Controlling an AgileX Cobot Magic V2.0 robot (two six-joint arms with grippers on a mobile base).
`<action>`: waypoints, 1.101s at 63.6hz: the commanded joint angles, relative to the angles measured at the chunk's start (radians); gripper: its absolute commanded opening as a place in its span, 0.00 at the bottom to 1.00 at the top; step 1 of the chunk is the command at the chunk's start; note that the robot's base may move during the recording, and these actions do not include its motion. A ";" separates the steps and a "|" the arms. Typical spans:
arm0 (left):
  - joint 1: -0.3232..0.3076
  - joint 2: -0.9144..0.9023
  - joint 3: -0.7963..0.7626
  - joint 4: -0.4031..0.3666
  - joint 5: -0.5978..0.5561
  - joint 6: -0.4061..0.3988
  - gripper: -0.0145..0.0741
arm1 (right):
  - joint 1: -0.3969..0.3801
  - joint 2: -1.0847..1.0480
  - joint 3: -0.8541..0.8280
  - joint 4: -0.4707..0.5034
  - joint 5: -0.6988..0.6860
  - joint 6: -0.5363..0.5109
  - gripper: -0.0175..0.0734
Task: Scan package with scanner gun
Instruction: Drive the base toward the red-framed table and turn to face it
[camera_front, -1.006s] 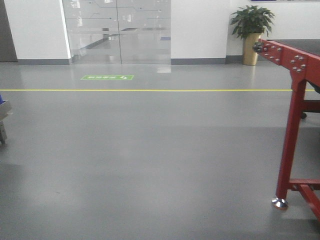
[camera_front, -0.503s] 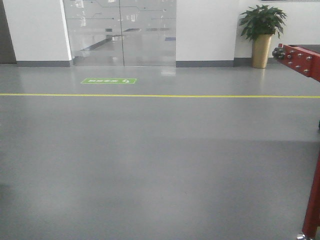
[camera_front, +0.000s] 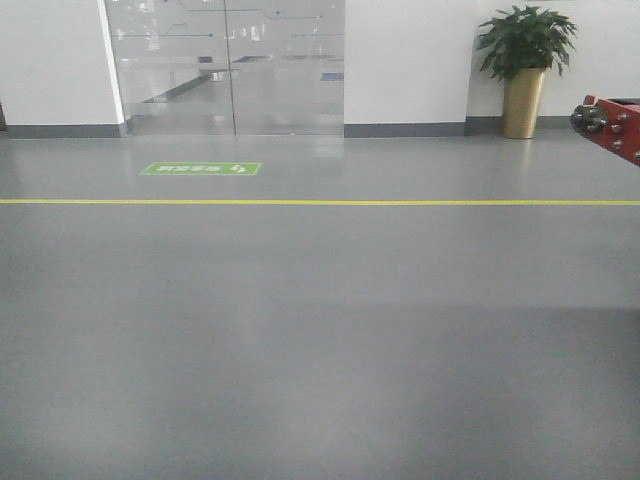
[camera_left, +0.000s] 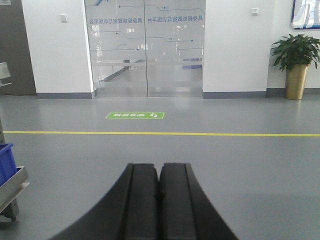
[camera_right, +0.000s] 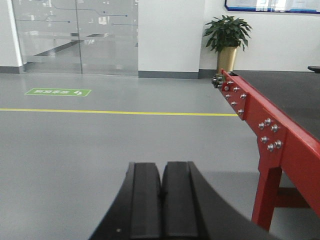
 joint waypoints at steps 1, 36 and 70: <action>0.004 -0.004 -0.003 0.001 -0.018 -0.006 0.04 | 0.002 -0.004 -0.001 -0.007 -0.016 -0.007 0.02; 0.004 -0.004 -0.003 0.001 -0.018 -0.006 0.04 | 0.084 -0.004 -0.001 -0.007 -0.016 -0.007 0.02; -0.018 -0.004 -0.003 0.001 -0.018 -0.006 0.04 | 0.086 -0.004 -0.001 -0.007 -0.016 -0.007 0.02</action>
